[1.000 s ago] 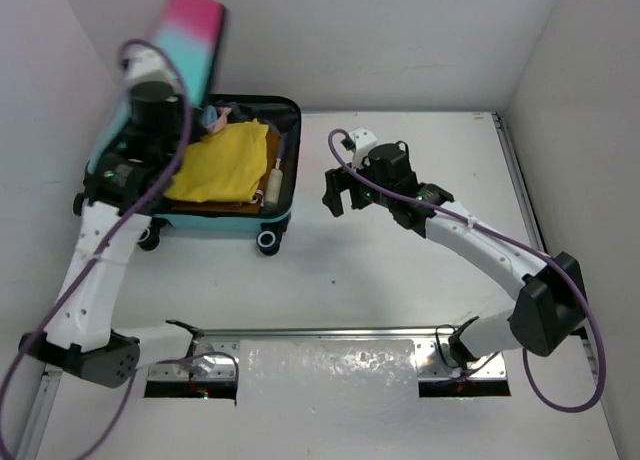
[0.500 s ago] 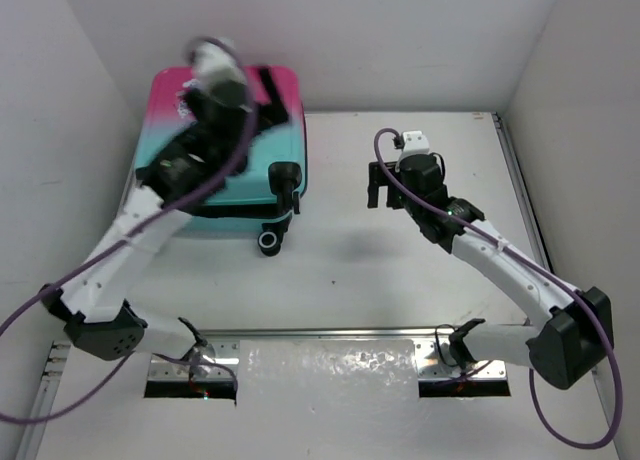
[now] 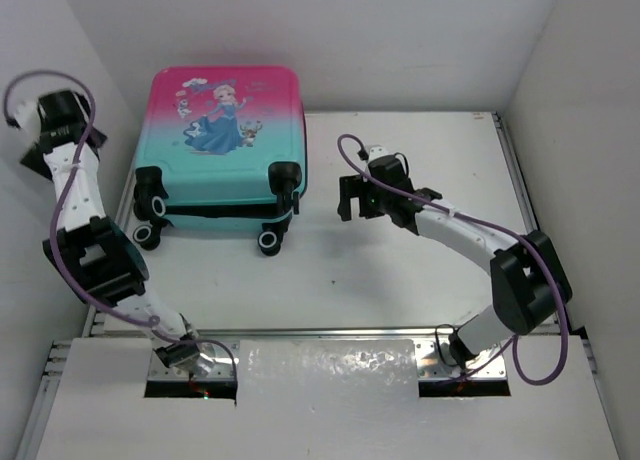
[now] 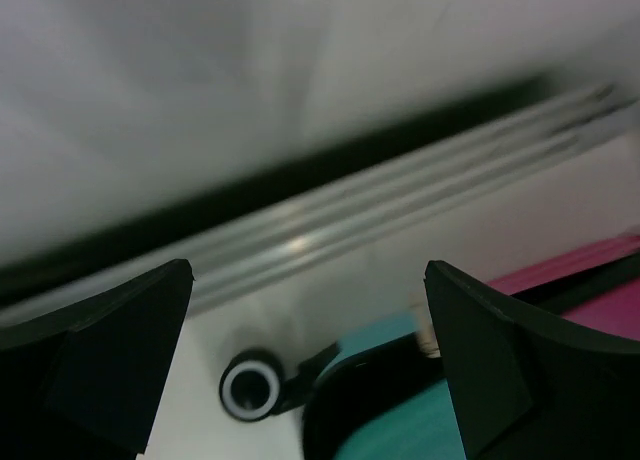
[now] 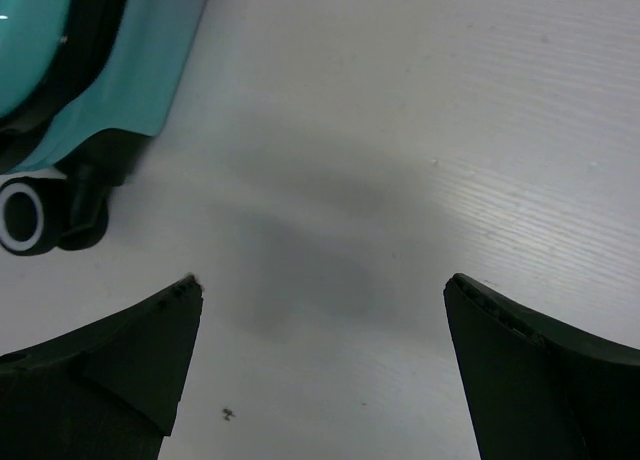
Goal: Pack the luggage
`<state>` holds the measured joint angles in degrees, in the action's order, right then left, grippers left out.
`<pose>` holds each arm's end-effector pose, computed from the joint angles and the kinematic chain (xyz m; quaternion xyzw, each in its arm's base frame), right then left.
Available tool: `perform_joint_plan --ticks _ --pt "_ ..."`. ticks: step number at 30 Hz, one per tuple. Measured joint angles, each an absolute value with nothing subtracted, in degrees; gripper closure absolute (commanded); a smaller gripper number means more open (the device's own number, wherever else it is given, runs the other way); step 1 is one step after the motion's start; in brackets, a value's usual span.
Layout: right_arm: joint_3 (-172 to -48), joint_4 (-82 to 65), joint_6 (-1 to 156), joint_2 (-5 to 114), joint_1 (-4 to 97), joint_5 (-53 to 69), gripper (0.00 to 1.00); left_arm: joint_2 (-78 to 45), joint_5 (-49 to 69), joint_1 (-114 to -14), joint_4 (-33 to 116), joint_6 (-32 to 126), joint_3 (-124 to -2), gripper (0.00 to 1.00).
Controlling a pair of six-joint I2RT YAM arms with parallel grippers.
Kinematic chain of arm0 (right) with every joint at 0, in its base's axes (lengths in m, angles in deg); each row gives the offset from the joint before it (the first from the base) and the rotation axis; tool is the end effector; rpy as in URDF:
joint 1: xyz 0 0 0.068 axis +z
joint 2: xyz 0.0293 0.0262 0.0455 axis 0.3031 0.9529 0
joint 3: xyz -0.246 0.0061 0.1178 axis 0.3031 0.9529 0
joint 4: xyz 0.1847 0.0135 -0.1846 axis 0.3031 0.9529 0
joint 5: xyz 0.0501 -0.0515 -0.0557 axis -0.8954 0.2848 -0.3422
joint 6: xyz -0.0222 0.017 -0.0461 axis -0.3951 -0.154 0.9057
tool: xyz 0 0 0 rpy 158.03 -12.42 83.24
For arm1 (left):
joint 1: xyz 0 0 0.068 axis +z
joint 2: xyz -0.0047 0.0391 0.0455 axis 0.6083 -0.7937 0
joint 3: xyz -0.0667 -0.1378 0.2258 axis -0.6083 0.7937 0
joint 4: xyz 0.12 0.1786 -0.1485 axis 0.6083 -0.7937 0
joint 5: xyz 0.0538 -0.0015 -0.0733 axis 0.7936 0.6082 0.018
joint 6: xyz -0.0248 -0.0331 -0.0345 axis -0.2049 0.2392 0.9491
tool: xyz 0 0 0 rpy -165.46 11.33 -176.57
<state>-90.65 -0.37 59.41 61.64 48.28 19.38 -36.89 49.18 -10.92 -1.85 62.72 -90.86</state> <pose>0.2890 0.1683 0.2280 -0.0314 0.9076 0.1669 0.3840 0.3228 0.1816 0.3910 -0.4971 0.7144 0.2346 0.4330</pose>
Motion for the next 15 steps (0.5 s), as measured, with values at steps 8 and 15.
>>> perform_joint_plan --ticks 8,15 --pt "-89.91 -7.56 55.04 63.08 50.84 11.4 0.01 -43.1 34.27 -10.07 2.39 65.3 -71.86 0.02" --pt "-97.76 0.13 57.47 68.74 51.47 13.76 0.01 -38.05 25.16 -10.0 20.22 67.44 -56.8 0.03"
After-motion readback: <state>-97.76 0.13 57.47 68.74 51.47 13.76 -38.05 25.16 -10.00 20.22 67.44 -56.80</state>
